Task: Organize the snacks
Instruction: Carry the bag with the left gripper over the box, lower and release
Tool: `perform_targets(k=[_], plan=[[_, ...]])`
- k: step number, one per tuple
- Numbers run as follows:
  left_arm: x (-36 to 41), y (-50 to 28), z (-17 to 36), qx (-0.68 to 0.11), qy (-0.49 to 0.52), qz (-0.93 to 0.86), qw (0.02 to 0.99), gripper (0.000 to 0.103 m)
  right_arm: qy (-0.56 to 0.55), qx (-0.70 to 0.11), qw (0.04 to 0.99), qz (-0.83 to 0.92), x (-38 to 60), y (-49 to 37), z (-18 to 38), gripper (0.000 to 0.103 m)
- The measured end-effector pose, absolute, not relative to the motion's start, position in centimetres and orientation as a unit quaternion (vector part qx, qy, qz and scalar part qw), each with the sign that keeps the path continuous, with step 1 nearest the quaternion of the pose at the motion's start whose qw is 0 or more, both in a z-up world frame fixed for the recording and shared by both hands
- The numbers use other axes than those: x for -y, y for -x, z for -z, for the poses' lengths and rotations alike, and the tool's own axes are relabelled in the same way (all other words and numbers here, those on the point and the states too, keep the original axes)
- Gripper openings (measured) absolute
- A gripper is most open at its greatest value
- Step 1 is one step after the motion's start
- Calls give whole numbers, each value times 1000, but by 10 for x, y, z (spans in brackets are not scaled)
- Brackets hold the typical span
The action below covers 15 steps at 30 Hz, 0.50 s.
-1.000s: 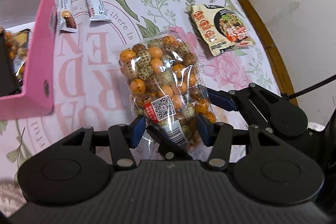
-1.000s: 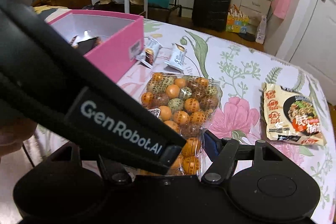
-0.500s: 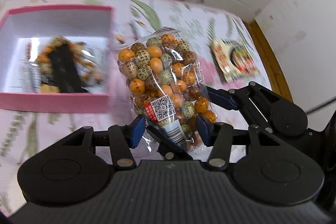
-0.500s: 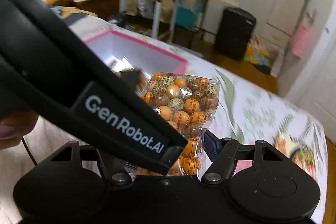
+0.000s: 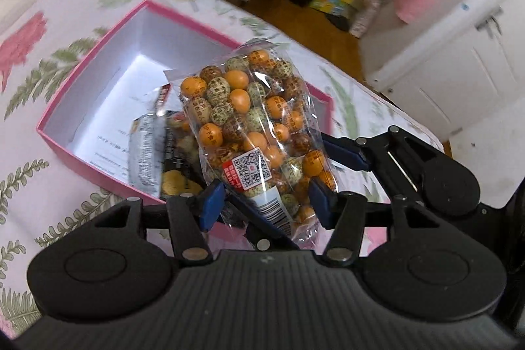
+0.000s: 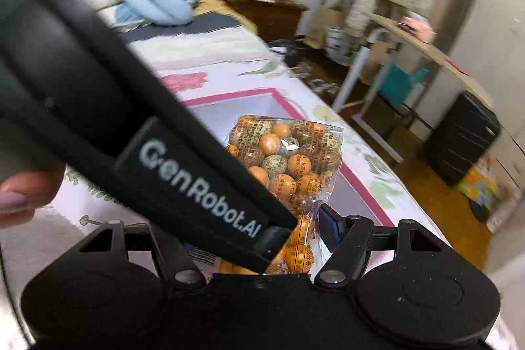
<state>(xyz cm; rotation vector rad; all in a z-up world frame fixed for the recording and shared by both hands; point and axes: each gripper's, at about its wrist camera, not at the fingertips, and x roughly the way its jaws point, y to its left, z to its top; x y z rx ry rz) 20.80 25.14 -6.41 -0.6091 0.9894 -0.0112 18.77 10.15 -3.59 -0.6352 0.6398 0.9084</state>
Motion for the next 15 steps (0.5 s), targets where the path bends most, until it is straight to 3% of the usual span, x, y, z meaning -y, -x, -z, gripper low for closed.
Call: perform_targets(k=[11, 15], plan=[[-273, -229, 99, -504, 323, -32, 801, 59, 329, -306, 755, -478, -132, -208, 53, 75], [-269, -221, 94, -507, 286, -45, 812, 60, 344, -311, 755, -464, -134, -203, 52, 77]])
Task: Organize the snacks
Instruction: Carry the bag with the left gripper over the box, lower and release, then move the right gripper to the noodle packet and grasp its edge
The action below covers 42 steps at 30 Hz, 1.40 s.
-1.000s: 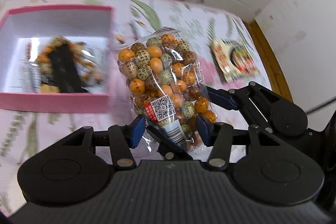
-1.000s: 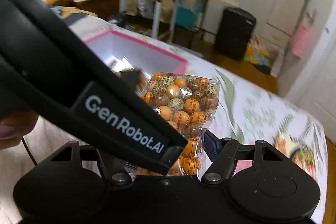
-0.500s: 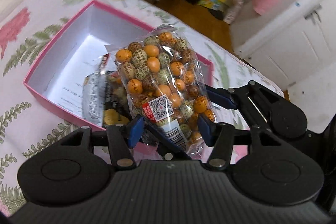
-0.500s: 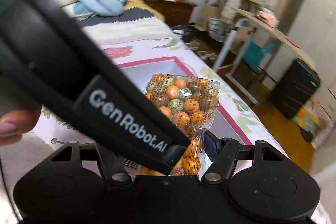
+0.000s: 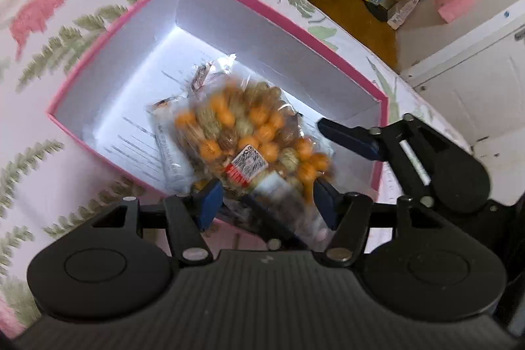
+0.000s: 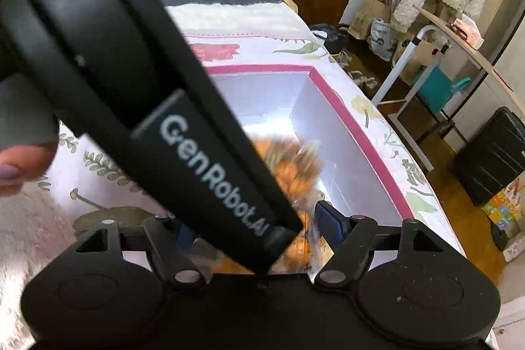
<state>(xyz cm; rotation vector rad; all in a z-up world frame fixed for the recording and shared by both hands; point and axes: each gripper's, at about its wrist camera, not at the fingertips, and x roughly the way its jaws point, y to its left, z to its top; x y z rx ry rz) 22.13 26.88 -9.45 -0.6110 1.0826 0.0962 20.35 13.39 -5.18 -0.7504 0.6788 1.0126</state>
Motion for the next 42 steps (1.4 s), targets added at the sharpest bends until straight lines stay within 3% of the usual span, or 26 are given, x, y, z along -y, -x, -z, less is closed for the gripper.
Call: perform_targets(k=[26, 38, 42], plan=[[-149, -121, -22, -441, 86, 74, 891, 62, 295, -366, 808, -355, -14, -124, -22, 78], [-71, -147, -18, -433, 63, 122, 891, 65, 167, -398, 856, -283, 107, -145, -25, 82], [-43, -165, -9, -442, 59, 132, 885, 72, 122, -403, 877, -233, 157, -166, -25, 83]])
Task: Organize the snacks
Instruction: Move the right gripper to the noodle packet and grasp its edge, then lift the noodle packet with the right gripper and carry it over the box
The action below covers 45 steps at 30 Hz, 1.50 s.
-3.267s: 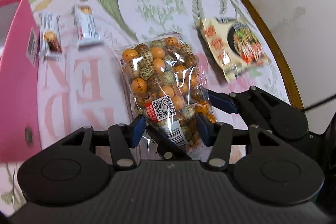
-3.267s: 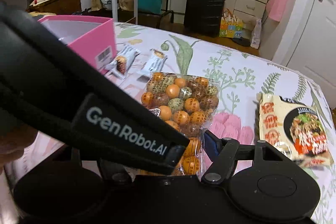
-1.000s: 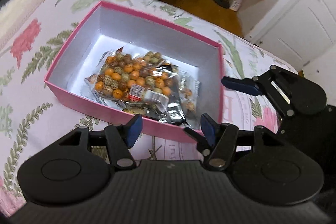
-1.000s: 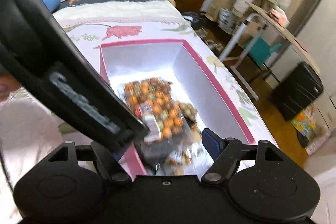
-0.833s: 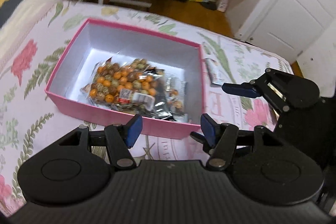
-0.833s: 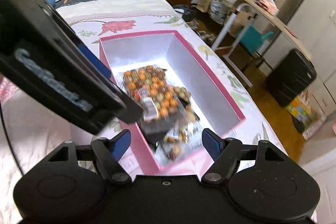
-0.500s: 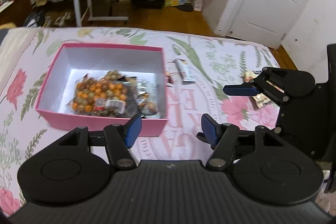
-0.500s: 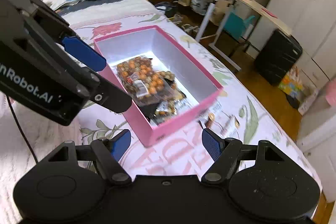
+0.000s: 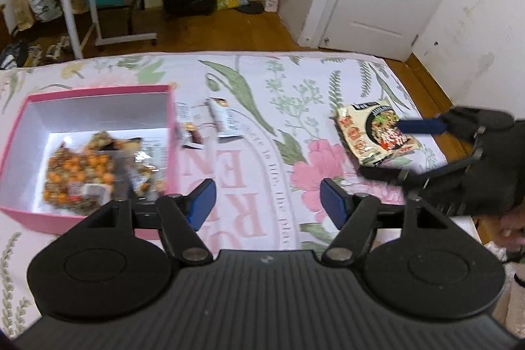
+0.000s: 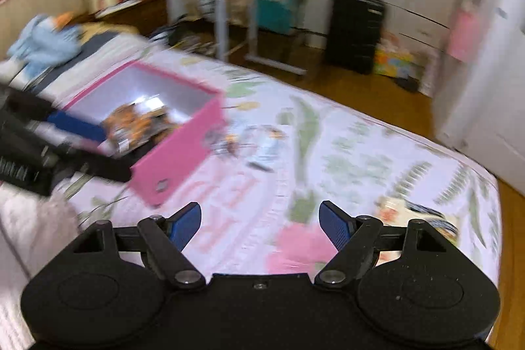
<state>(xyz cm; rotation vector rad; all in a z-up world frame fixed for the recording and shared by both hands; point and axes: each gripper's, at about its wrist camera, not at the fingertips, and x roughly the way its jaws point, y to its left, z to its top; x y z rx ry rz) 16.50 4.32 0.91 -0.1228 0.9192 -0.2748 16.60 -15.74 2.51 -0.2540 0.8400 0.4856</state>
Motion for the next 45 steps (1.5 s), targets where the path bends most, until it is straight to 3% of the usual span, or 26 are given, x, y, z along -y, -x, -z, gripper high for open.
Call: perform_targets(k=[3, 8, 14, 29, 34, 35, 36, 39, 45], plan=[[-19, -180, 0, -449, 57, 145, 880, 76, 90, -408, 885, -204, 195, -184, -29, 90], [16, -207, 19, -443, 87, 163, 877, 85, 63, -412, 896, -153, 244, -215, -22, 90], [52, -238, 50, -441, 131, 178, 870, 85, 28, -350, 921, -170, 316, -232, 15, 90], [135, -307, 153, -446, 185, 206, 851, 82, -93, -421, 902, -32, 406, -316, 113, 90], [141, -317, 183, -477, 204, 223, 826, 72, -110, -459, 881, -32, 402, -330, 138, 87], [142, -318, 188, -480, 207, 226, 822, 64, -114, -461, 879, -35, 404, -328, 139, 87], [141, -320, 193, -484, 212, 229, 818, 55, -124, -461, 878, -40, 405, -328, 140, 81], [141, -324, 201, -489, 213, 267, 803, 39, -175, -473, 861, -63, 409, -327, 138, 60], [137, -325, 199, -484, 209, 264, 808, 43, -142, -509, 845, -77, 391, -317, 131, 54]])
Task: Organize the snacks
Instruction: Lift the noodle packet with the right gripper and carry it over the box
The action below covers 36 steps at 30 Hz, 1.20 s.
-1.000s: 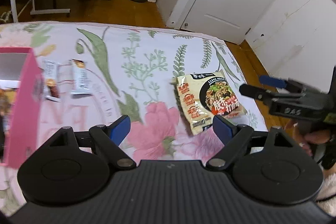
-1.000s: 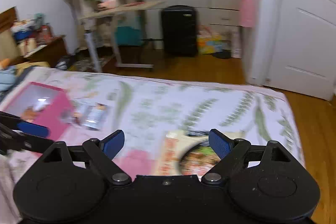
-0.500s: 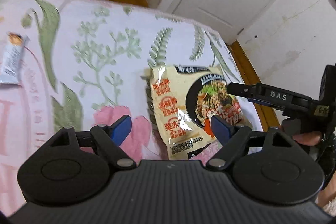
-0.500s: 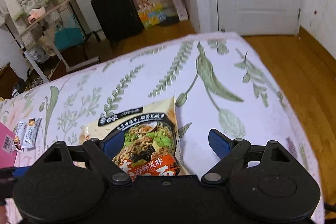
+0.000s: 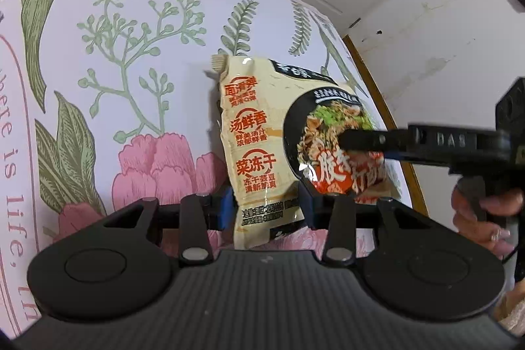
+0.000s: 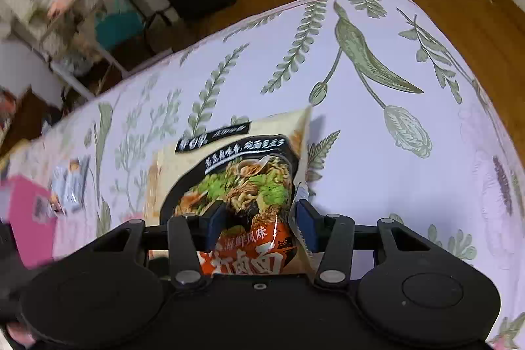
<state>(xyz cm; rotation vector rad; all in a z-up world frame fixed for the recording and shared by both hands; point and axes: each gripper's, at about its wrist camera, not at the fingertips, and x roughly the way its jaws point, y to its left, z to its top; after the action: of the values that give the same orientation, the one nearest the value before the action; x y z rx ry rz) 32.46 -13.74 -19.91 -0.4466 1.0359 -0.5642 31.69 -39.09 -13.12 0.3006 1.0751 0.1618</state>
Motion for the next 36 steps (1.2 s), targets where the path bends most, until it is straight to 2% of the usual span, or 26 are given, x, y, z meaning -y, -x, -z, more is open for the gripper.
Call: perform_targets(k=[4, 6, 8, 16, 21, 36], plan=[[136, -328, 203, -489, 217, 264, 803, 47, -129, -514, 845, -69, 385, -317, 132, 59], [138, -327, 202, -487, 211, 264, 805, 47, -135, -524, 838, -72, 384, -320, 138, 74], [139, -324, 202, -482, 209, 272, 807, 45, -134, -526, 837, -71, 379, -321, 141, 81], [153, -309, 185, -484, 133, 283, 817, 43, -95, -526, 841, -80, 362, -309, 129, 67], [145, -304, 178, -511, 147, 290, 796, 43, -90, -533, 837, -85, 359, -297, 120, 62], [107, -244, 137, -519, 106, 260, 807, 43, -78, -552, 817, -144, 316, -253, 92, 70]])
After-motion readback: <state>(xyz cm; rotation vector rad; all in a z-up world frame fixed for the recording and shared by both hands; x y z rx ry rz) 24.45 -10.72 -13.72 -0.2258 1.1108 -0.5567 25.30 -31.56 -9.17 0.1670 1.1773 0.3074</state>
